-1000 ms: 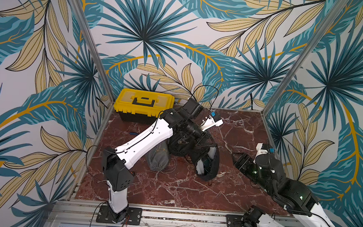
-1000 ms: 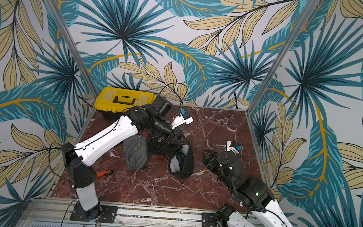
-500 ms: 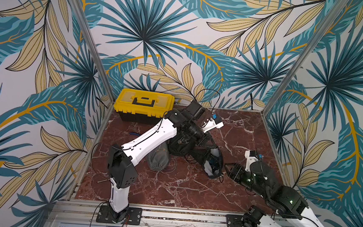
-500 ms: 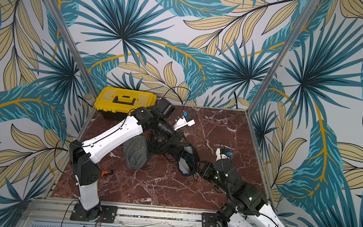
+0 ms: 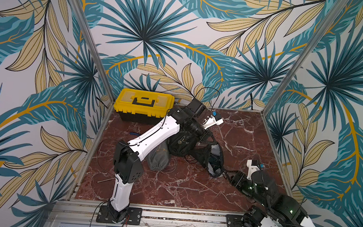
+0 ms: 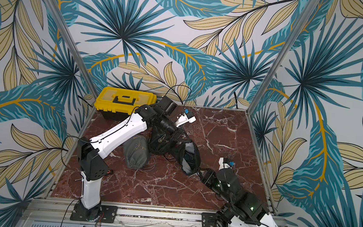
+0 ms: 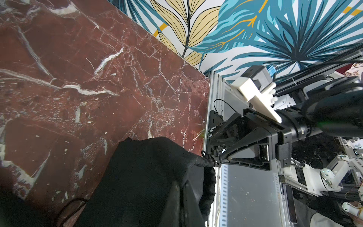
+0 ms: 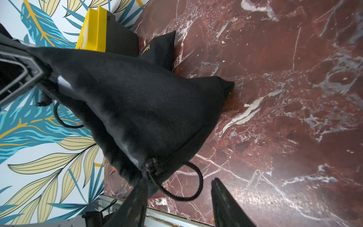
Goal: Pack away hair dryers
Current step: Pull the drawstrings on both sides of the drawstring bag.
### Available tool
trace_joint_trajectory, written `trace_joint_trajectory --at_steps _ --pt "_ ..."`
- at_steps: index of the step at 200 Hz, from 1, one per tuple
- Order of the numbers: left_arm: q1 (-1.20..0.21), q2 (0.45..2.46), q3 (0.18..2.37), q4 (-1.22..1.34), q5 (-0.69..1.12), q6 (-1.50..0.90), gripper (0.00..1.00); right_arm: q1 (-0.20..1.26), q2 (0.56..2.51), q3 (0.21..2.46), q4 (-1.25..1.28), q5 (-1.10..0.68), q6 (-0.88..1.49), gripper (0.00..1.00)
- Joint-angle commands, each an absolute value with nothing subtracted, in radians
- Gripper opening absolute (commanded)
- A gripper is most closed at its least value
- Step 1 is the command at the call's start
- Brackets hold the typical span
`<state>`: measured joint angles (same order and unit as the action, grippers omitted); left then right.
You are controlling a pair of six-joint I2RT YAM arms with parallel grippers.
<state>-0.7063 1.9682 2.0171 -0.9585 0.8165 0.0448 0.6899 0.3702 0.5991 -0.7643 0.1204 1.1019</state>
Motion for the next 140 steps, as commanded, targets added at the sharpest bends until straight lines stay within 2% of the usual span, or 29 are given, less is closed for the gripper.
trace_joint_trajectory --at_steps 1,102,140 --pt "-0.695 1.944 2.073 -0.95 0.838 0.052 0.0 0.689 0.325 0.54 -0.705 0.088 1.18 0.54" --pt "-0.686 1.957 2.09 -0.95 0.841 0.047 0.0 0.689 0.209 0.302 -0.361 0.069 1.355 0.53" --pt "-0.664 1.98 2.118 -0.949 0.867 0.022 0.0 0.69 0.175 0.278 -0.321 0.108 1.366 0.51"
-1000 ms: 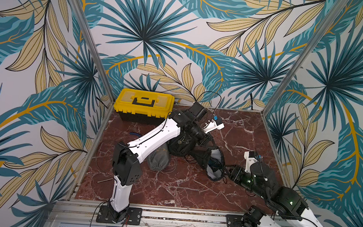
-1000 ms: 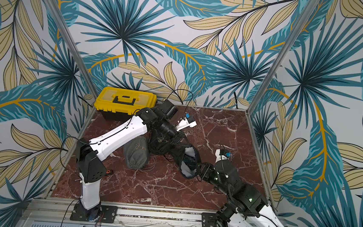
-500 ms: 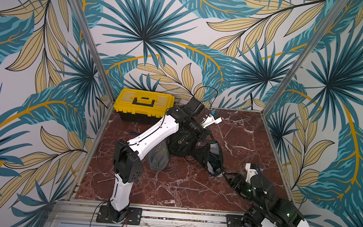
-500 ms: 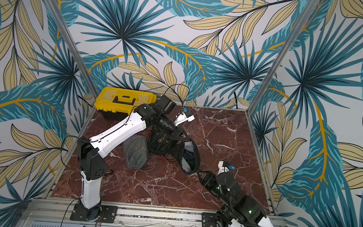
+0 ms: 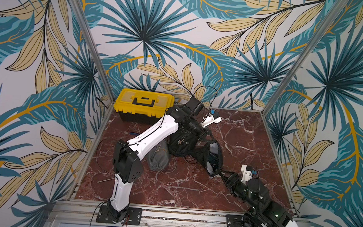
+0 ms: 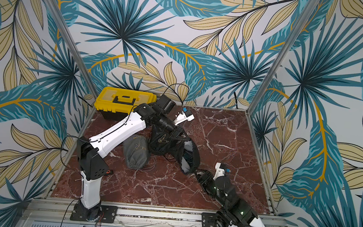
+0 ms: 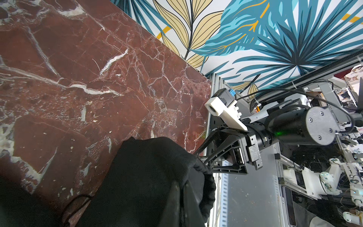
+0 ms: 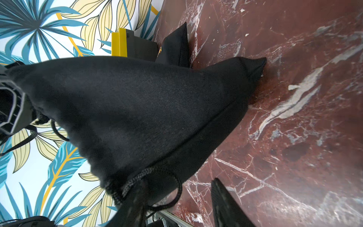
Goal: Pack away hair dryers
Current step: Pull the drawstrings on both sides of the drawstring bag.
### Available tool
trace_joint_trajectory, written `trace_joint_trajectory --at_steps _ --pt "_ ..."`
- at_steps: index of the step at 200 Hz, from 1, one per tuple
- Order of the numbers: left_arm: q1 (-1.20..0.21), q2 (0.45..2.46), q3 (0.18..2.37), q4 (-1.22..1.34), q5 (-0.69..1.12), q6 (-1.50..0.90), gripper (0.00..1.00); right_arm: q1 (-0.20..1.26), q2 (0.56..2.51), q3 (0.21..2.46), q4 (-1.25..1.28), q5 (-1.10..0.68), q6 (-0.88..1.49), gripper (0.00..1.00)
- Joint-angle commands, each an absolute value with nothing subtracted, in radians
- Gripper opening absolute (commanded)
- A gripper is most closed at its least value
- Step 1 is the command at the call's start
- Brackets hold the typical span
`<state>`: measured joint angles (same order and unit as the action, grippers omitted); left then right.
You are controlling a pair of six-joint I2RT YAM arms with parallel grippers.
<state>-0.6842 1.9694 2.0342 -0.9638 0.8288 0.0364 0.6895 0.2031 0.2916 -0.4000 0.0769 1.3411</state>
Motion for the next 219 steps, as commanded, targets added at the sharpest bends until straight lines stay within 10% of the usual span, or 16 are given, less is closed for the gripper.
trace_joint_trajectory --at_steps 1,82,151,199,219 --pt "-0.664 1.98 2.118 -0.949 0.868 0.022 0.0 0.69 0.174 0.278 -0.321 0.11 1.366 0.51" --pt "-0.655 1.985 2.112 -0.95 0.894 0.011 0.0 0.69 0.172 0.23 -0.18 0.162 1.368 0.39" --pt "-0.646 1.999 2.086 -0.95 0.891 0.028 0.0 0.689 0.198 0.295 -0.175 0.221 1.32 0.0" --pt "-0.564 2.072 2.116 -0.95 0.972 -0.005 0.0 0.689 0.345 0.496 -0.289 0.292 1.183 0.0" --pt "-0.543 2.085 2.105 -0.948 1.005 -0.004 0.22 0.689 0.44 0.587 -0.299 0.302 1.124 0.0"
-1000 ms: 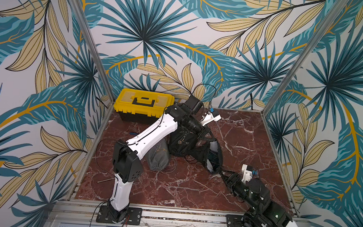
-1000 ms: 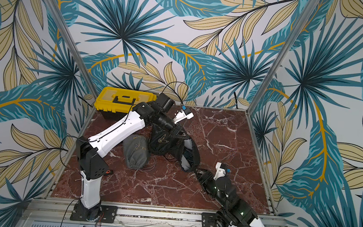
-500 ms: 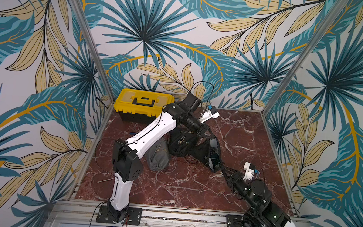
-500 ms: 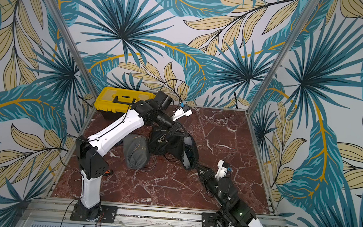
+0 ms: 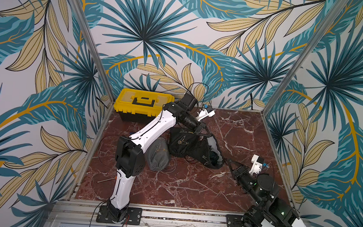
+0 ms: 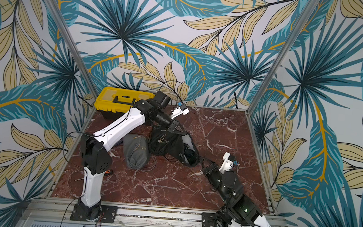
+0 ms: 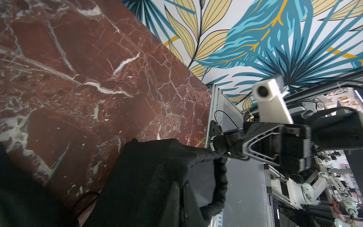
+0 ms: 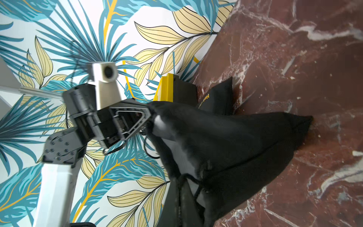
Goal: Pack away hair dryers
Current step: Pull the drawstrings on both sides of the drawstring bag.
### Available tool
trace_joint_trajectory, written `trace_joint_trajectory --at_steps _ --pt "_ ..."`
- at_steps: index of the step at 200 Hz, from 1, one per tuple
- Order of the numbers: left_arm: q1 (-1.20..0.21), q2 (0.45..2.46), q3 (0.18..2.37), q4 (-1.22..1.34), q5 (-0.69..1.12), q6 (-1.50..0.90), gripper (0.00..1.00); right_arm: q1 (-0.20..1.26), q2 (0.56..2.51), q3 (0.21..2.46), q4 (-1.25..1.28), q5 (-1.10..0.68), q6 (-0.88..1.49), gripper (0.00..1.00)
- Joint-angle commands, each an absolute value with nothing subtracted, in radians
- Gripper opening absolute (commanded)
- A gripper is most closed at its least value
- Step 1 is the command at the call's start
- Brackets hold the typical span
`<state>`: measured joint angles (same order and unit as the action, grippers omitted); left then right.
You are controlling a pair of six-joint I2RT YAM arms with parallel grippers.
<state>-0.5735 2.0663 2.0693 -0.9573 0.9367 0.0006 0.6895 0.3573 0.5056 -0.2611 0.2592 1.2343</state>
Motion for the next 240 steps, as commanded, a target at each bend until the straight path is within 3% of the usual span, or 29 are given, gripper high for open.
trace_joint_trajectory --at_steps 1,20,41,59,102,154,240 --pt "-0.542 2.085 2.105 -0.948 1.007 -0.004 0.24 0.689 0.444 0.59 -0.299 0.302 1.12 0.0" --pt "-0.532 2.085 2.098 -0.95 1.03 -0.001 0.49 0.69 0.526 0.668 -0.308 0.313 1.07 0.0" --pt "-0.525 2.076 2.095 -0.95 1.029 -0.003 0.67 0.689 0.584 0.719 -0.3 0.327 1.034 0.0" --pt "-0.516 2.06 2.091 -0.95 1.026 -0.006 0.75 0.688 0.624 0.749 -0.301 0.337 1.016 0.0" --pt "-0.462 1.91 2.013 -1.017 0.906 0.105 0.75 0.678 0.695 0.786 -0.276 0.32 1.0 0.0" --pt "-0.426 1.615 1.672 -1.035 0.67 0.372 0.75 0.658 0.702 0.788 -0.276 0.3 0.998 0.0" --pt "-0.464 1.803 1.65 -0.958 0.452 0.464 0.71 0.655 0.667 0.757 -0.294 0.276 1.007 0.0"
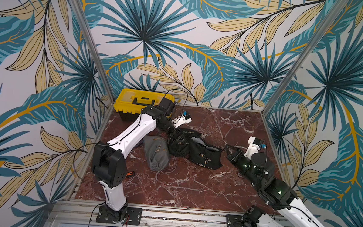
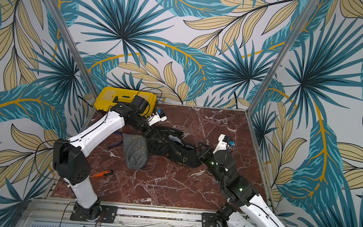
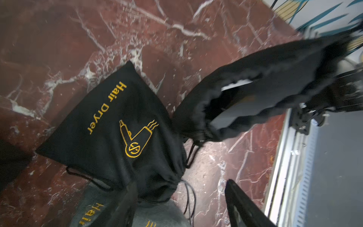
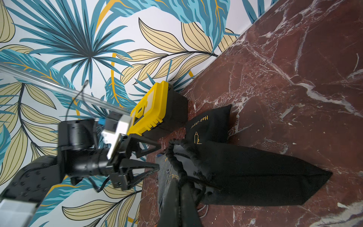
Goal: Pack away hair dryers
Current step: Pull the drawstrings on both sides of the drawstring bag.
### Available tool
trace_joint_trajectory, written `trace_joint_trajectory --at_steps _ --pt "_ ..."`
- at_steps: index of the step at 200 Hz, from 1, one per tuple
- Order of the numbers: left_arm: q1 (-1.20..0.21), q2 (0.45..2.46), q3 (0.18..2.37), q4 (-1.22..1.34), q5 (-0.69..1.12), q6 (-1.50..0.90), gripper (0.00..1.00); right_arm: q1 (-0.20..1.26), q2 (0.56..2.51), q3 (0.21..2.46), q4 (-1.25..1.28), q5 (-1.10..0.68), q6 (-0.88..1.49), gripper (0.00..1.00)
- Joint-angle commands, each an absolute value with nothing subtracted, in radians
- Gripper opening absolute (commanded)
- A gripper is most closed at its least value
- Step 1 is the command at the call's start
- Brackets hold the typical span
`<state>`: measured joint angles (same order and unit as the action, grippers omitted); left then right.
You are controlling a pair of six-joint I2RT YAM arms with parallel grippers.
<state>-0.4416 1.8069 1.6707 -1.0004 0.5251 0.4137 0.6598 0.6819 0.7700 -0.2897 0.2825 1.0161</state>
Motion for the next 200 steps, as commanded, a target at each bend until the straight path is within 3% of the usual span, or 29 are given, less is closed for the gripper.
trace_joint_trajectory --at_steps 1,47,82,139,200 --pt "-0.464 1.803 1.65 -0.958 0.454 0.465 0.71 0.655 0.666 0.756 -0.294 0.275 1.007 0.0" --pt "-0.491 1.763 1.582 -0.864 0.454 0.454 0.69 0.655 0.66 0.765 -0.304 0.281 1.0 0.0" --pt "-0.525 1.768 1.549 -0.797 0.418 0.444 0.6 0.656 0.666 0.765 -0.296 0.275 1.0 0.0" --pt "-0.532 1.761 1.563 -0.758 0.373 0.415 0.0 0.654 0.649 0.771 -0.327 0.293 0.995 0.0" --pt "-0.521 1.588 1.561 -0.788 0.331 0.505 0.0 0.644 0.52 0.912 -0.717 0.498 0.937 0.0"
